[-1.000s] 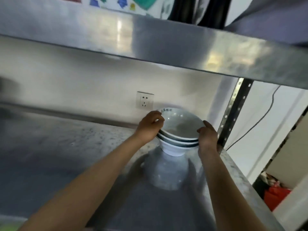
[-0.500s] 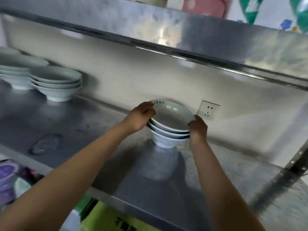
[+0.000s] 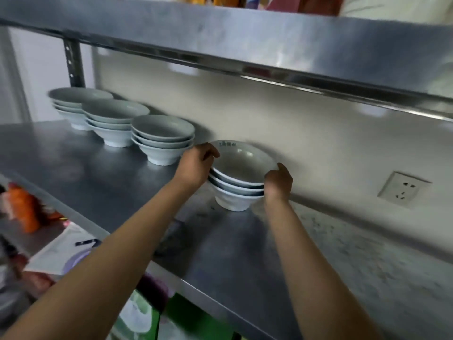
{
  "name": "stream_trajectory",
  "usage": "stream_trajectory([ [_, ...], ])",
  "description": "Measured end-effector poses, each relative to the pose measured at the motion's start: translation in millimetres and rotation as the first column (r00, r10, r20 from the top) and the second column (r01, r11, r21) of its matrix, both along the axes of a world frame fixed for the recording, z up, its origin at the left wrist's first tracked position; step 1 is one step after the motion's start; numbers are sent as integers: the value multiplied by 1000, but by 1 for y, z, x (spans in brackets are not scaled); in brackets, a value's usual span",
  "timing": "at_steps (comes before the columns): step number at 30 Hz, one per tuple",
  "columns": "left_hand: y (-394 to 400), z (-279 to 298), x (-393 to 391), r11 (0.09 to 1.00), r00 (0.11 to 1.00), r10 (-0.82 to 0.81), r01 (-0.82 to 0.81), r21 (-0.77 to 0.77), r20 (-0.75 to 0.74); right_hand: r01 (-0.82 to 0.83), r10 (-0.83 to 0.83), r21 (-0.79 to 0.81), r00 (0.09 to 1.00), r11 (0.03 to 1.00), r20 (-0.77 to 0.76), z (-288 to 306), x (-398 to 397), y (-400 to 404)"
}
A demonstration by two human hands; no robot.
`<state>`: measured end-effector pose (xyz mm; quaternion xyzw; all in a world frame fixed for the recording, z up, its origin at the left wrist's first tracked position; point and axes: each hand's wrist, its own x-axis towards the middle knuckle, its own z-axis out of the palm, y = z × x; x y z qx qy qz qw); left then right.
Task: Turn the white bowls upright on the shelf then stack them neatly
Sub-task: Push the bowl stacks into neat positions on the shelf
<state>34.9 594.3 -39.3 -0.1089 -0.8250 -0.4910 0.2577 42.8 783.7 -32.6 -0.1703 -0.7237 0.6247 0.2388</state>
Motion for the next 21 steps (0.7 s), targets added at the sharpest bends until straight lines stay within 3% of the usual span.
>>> stream_trajectory([
  [7, -36, 3, -41, 998, 998, 58, -58, -12, -21, 41, -43, -47, 999, 998, -31, -1, -38, -44],
  [15, -59, 7, -94, 982, 999, 39, -43, -184, -25, 29, -48, -196, 994, 980, -96, -8, -84, -64],
  [21, -69, 14, -121, 937, 999, -31, 20, -350, -26, 64, -71, -116, 996, 991, -54, -13, -103, -68],
])
